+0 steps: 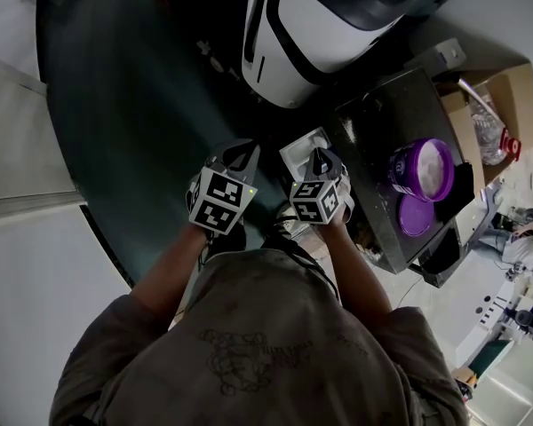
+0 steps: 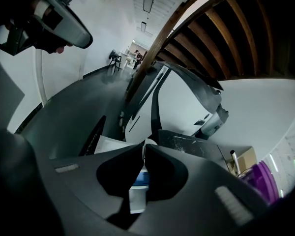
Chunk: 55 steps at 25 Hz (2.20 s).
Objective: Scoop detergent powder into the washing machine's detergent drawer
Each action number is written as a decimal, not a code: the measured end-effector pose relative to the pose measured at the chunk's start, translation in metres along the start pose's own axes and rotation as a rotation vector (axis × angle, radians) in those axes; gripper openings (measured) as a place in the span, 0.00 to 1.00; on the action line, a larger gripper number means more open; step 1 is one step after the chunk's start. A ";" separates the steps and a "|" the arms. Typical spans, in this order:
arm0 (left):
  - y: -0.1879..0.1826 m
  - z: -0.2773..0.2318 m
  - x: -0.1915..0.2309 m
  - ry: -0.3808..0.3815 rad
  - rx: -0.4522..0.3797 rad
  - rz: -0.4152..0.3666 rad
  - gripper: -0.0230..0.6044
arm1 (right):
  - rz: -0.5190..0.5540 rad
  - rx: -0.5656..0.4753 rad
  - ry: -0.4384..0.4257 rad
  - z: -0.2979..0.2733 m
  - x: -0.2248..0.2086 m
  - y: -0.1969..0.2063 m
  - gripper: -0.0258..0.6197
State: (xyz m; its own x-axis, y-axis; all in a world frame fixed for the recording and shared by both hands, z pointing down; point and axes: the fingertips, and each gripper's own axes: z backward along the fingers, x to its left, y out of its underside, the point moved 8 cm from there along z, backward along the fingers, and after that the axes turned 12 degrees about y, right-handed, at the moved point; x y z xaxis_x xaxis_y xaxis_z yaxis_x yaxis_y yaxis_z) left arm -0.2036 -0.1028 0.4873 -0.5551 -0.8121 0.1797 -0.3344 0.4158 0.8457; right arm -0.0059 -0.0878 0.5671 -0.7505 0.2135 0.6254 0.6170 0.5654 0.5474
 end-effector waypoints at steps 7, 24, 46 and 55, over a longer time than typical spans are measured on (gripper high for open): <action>0.002 0.003 0.004 0.008 -0.008 0.006 0.04 | 0.009 -0.020 0.043 0.007 -0.012 -0.014 0.10; -0.010 0.012 0.004 0.036 -0.045 -0.003 0.04 | 0.028 -0.034 0.124 0.025 -0.027 -0.023 0.10; -0.029 0.016 0.002 0.052 -0.046 -0.046 0.04 | -0.345 -0.041 -0.056 0.040 -0.045 -0.030 0.10; -0.063 -0.005 -0.014 0.085 -0.064 -0.098 0.04 | -0.544 -0.163 -0.104 0.059 -0.087 -0.037 0.10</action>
State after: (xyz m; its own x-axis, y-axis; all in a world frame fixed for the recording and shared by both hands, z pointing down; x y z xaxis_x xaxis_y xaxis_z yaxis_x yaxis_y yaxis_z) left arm -0.1712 -0.1192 0.4342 -0.4549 -0.8804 0.1344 -0.3327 0.3080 0.8913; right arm 0.0228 -0.0807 0.4596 -0.9842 0.0083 0.1766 0.1582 0.4877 0.8585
